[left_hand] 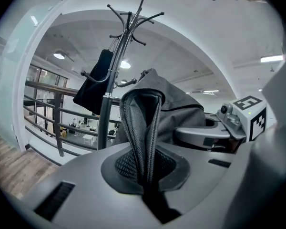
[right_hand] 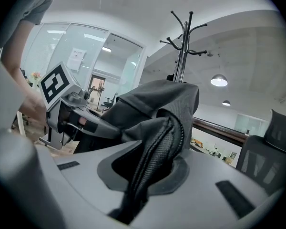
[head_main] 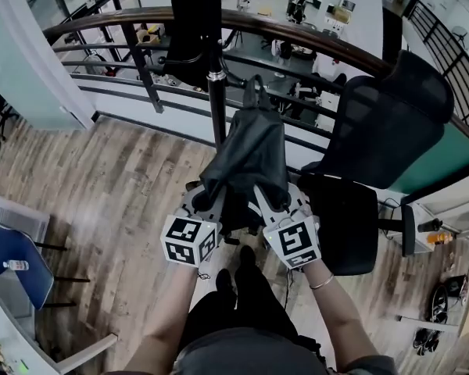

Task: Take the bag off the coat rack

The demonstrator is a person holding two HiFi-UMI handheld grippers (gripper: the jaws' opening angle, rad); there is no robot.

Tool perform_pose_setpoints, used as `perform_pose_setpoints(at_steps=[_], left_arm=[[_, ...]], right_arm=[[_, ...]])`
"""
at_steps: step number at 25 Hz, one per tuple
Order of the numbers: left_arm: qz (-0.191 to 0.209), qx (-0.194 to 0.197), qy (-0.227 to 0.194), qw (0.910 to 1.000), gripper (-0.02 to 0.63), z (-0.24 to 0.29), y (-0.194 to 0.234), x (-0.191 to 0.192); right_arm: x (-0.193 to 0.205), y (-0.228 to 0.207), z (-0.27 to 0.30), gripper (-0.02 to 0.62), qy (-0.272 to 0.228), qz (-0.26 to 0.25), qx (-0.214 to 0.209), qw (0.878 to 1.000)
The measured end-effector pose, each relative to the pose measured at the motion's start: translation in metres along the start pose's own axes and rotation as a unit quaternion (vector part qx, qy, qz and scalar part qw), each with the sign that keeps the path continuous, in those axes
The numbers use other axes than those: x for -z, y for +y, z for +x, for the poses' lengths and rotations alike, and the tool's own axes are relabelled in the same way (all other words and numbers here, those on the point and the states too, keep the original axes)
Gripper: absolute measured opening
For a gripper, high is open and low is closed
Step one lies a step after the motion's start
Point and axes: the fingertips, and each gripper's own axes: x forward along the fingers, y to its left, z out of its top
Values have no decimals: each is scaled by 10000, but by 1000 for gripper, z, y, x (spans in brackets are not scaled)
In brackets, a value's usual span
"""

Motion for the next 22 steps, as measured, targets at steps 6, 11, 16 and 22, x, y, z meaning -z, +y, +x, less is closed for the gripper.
perform_pose_setpoints(at_steps=[6, 11, 16, 22], left_arm=[[147, 243, -46, 9996, 35, -7, -16, -13], [311, 503, -130, 9982, 34, -14, -37, -23], [495, 834, -195, 9951, 34, -14, -57, -38], [751, 1265, -257, 9888, 34, -12, -96, -57]], right_arm=[[-11, -2, -21, 38, -22, 45, 354, 9994], [-19, -2, -47, 38, -58, 101, 705, 9974], [-29, -10, -70, 35, -105, 267, 1130, 9932], [-36, -25, -111, 34, -163, 448, 1663, 9849]])
